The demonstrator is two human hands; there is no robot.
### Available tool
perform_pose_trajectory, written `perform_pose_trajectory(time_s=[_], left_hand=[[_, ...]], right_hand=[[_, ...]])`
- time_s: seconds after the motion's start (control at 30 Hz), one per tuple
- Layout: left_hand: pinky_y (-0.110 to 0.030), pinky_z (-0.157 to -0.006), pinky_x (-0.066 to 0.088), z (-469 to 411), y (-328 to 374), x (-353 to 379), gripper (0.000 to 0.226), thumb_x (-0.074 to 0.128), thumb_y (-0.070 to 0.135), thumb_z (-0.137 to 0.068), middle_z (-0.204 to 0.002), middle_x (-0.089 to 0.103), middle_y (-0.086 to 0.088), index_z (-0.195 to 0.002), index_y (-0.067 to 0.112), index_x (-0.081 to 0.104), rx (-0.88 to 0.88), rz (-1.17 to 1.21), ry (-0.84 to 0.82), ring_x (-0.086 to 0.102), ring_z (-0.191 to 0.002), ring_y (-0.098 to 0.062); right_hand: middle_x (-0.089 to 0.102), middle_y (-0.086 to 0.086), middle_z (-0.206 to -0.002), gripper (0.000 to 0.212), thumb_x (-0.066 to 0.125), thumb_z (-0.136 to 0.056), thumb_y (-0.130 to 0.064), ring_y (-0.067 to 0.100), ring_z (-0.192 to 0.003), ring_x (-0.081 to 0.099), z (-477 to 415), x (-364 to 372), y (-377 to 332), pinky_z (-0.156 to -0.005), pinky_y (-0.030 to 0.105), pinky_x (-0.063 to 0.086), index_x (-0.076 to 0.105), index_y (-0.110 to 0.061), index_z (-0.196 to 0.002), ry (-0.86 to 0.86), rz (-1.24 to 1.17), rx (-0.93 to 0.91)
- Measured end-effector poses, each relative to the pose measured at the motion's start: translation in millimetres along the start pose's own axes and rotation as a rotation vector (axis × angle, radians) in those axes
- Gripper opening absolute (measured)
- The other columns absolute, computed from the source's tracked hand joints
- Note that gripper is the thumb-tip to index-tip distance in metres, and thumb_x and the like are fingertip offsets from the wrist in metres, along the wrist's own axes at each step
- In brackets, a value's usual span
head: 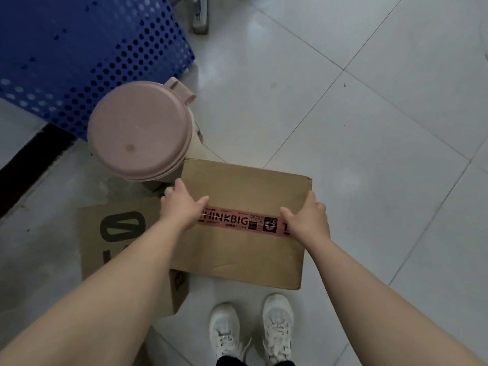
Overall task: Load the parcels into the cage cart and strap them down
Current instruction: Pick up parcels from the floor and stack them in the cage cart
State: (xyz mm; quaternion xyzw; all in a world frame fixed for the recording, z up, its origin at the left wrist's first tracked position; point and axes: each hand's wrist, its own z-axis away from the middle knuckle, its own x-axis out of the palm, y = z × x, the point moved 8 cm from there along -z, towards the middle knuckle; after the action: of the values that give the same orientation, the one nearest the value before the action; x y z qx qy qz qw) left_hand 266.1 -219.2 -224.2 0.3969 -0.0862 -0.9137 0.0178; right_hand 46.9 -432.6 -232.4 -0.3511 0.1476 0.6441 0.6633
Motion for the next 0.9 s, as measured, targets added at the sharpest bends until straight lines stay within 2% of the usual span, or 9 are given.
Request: perform_pose_trajectory(time_s=[0.1, 0.2, 0.3, 0.47, 0.6, 0.67, 0.73, 0.83, 0.9], left_hand=[[-0.044, -0.102, 0.040, -26.3, -4.1, 14.3, 0.088, 0.069, 0.048, -0.082, -0.142, 0.043, -0.019, -0.144, 0.005, 0.024, -0.031, 0.105, -0.028, 0.045, -0.128, -0.036], [-0.043, -0.098, 0.042, -29.0, -4.5, 20.4, 0.085, 0.072, 0.049, -0.079, -0.140, 0.045, -0.017, -0.138, 0.006, 0.030, -0.064, 0.159, -0.005, 0.049, -0.124, -0.037], [-0.045, -0.100, 0.040, -7.2, -4.8, 19.1, 0.089, 0.072, 0.052, -0.077, -0.144, 0.039, -0.017, -0.139, 0.007, 0.027, -0.114, 0.177, 0.032, 0.045, -0.126, -0.040], [-0.048, -0.103, 0.041, 51.7, -15.0, -2.3, 0.095, 0.074, 0.058, -0.071, -0.140, 0.040, -0.014, -0.140, 0.010, 0.028, -0.122, 0.310, 0.072, 0.045, -0.126, -0.037], [-0.049, -0.100, 0.041, 114.5, -27.2, -40.1, 0.093, 0.068, 0.069, -0.070, -0.138, 0.041, -0.015, -0.136, 0.013, 0.033, -0.192, 0.436, 0.090, 0.046, -0.124, -0.038], [-0.050, -0.101, 0.040, 147.5, -31.0, -64.7, 0.096, 0.064, 0.072, -0.070, -0.140, 0.040, -0.016, -0.137, 0.012, 0.032, -0.217, 0.519, 0.105, 0.044, -0.125, -0.038], [-0.049, -0.102, 0.040, 181.2, -32.4, -91.4, 0.099, 0.060, 0.074, -0.073, -0.143, 0.037, -0.017, -0.142, 0.010, 0.028, -0.229, 0.583, 0.119, 0.043, -0.126, -0.039], [-0.050, -0.100, 0.042, 230.7, -34.3, -132.2, 0.095, 0.054, 0.078, -0.073, -0.141, 0.038, -0.016, -0.139, 0.014, 0.030, -0.232, 0.653, 0.150, 0.046, -0.121, -0.039], [-0.048, -0.097, 0.044, 260.8, -36.5, -156.5, 0.091, 0.052, 0.079, -0.073, -0.138, 0.040, -0.015, -0.134, 0.015, 0.034, -0.226, 0.700, 0.176, 0.048, -0.117, -0.037]], right_hand=[[0.044, 0.016, -0.136, 0.087, 0.067, -0.081, -0.045, 0.035, -0.120, 0.050, -24.3, 15.2, 7.2, -0.098, 0.047, 0.045, 0.017, -0.015, -0.145, -0.012, -0.146, 0.044], [0.048, 0.014, -0.134, 0.087, 0.072, -0.079, -0.041, 0.033, -0.117, 0.053, -31.0, 19.4, 10.3, -0.096, 0.043, 0.046, 0.019, -0.011, -0.142, 0.013, -0.222, 0.054], [0.048, 0.014, -0.134, 0.088, 0.074, -0.076, -0.043, 0.033, -0.116, 0.054, -17.2, 14.2, 16.2, -0.096, 0.044, 0.046, 0.022, -0.010, -0.140, 0.049, -0.266, 0.084], [0.049, 0.010, -0.132, 0.085, 0.073, -0.074, -0.050, 0.028, -0.113, 0.055, 37.9, -23.0, 24.4, -0.095, 0.044, 0.047, 0.027, -0.015, -0.136, 0.115, -0.379, 0.088], [0.053, 0.004, -0.118, 0.070, 0.068, -0.072, -0.062, 0.022, -0.098, 0.058, 101.1, -63.6, 20.5, -0.083, 0.040, 0.050, 0.035, -0.019, -0.117, 0.163, -0.514, 0.154], [0.052, 0.003, -0.111, 0.067, 0.063, -0.074, -0.066, 0.020, -0.090, 0.057, 135.7, -84.2, 16.9, -0.071, 0.035, 0.046, 0.036, -0.016, -0.110, 0.179, -0.586, 0.200], [0.051, 0.004, -0.107, 0.068, 0.057, -0.077, -0.070, 0.021, -0.085, 0.054, 170.5, -101.5, 13.6, -0.066, 0.035, 0.042, 0.036, -0.013, -0.108, 0.176, -0.642, 0.250], [0.047, 0.005, -0.105, 0.070, 0.051, -0.079, -0.072, 0.028, -0.093, 0.051, 221.9, -121.8, 10.1, -0.080, 0.040, 0.048, 0.032, -0.011, -0.107, 0.147, -0.671, 0.306], [0.044, 0.005, -0.104, 0.064, 0.051, -0.081, -0.068, 0.030, -0.095, 0.049, 253.1, -134.5, 7.3, -0.088, 0.046, 0.049, 0.027, -0.014, -0.106, 0.128, -0.656, 0.309]])
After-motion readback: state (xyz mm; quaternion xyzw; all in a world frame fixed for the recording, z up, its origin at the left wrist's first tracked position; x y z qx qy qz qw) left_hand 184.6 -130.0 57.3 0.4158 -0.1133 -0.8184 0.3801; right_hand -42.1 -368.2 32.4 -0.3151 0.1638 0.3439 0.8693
